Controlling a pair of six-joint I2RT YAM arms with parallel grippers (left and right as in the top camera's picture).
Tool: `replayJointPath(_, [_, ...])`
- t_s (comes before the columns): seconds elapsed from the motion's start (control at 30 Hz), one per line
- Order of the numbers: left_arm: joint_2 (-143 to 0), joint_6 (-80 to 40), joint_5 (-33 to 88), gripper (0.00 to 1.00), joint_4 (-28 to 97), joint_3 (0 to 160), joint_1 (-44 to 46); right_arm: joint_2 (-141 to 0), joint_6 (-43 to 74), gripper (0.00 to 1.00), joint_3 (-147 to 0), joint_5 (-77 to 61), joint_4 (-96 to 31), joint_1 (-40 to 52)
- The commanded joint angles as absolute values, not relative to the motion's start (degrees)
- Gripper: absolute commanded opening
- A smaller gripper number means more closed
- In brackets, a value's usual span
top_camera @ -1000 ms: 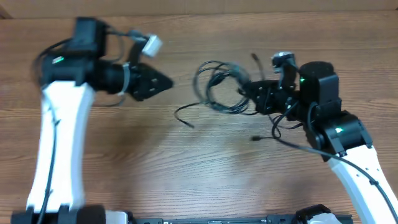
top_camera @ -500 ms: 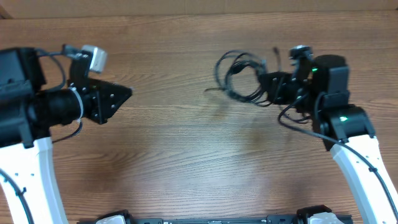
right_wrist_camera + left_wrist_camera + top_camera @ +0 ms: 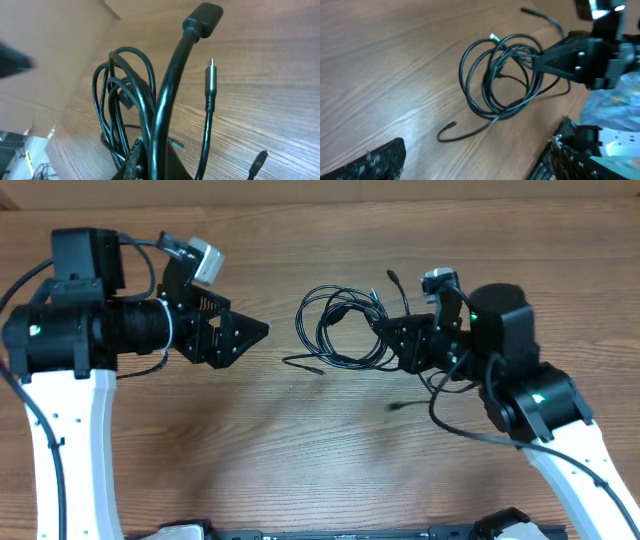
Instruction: Untangle cables
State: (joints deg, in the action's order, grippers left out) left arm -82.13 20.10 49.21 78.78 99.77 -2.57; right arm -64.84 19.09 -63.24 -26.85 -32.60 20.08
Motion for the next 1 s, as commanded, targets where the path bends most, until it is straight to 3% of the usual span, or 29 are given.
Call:
replayJointPath(0.0, [-84.53, 21.85, 53.49, 0.9, 78.5, 100.27, -1.13, -60.95, 19.49, 0.04, -67.4, -29.78, -31.73, 20.29])
replayJointPath(0.7, [-87.83, 21.82, 55.57, 0.88, 77.17, 100.27, 1.96, -57.98, 22.24, 0.04, -68.45, -36.67, -29.82, 20.32])
replayJointPath(0.97, [-87.83, 20.53, 55.55, 0.89, 76.44, 100.27, 1.91, -61.52, 20.03, 0.04, -68.45, -23.79, -30.55, 20.05])
